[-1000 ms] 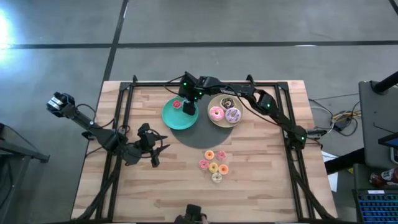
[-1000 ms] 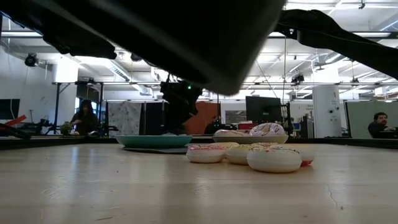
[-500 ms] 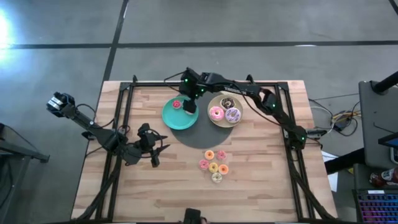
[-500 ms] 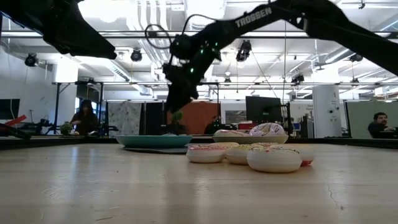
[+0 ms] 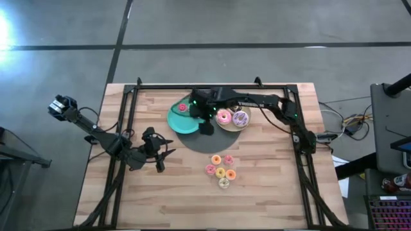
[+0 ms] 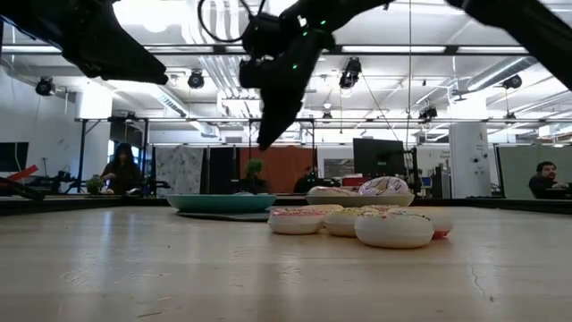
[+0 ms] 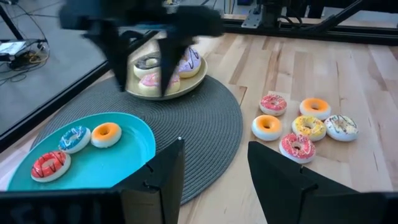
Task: Pick & Place donuts
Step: Put the small left pink donut on the green plate
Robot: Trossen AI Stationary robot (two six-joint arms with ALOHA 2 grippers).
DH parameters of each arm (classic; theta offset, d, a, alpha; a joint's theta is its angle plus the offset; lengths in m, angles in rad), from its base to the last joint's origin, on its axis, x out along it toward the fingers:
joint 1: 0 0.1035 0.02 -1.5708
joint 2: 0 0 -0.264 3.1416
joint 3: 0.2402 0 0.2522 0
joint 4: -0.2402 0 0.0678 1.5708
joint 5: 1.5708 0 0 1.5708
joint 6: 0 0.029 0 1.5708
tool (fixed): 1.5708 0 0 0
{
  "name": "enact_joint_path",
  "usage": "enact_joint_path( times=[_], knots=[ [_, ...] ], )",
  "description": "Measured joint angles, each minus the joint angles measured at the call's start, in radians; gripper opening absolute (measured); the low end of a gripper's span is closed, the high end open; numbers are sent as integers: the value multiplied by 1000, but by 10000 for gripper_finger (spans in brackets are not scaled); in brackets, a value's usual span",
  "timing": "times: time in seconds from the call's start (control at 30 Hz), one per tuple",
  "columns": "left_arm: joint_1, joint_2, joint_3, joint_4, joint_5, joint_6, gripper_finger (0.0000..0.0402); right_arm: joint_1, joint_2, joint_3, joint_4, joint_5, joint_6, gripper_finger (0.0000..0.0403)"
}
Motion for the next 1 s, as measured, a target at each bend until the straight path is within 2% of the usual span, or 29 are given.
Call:
enact_joint_path(
  times=[0.13,0.23,0.4,0.53,0.7,0.83,1.0],
  knots=[
    [0,0,0,0,0,0,151,44,-118,-184,54,5,17,268],
    [0,0,0,0,5,1,151,68,-252,-363,145,8,60,264],
    [16,39,-1,44,81,20,151,106,-503,-688,339,9,171,260],
    [56,140,-1,205,219,127,151,157,-685,-943,541,23,248,260],
    [100,298,0,465,384,285,151,235,-859,-1200,744,136,326,260],
    [130,425,26,507,412,285,152,296,-960,-1343,851,197,387,260],
    [160,570,76,590,437,268,152,351,-1025,-1444,928,258,431,260]
  ],
)
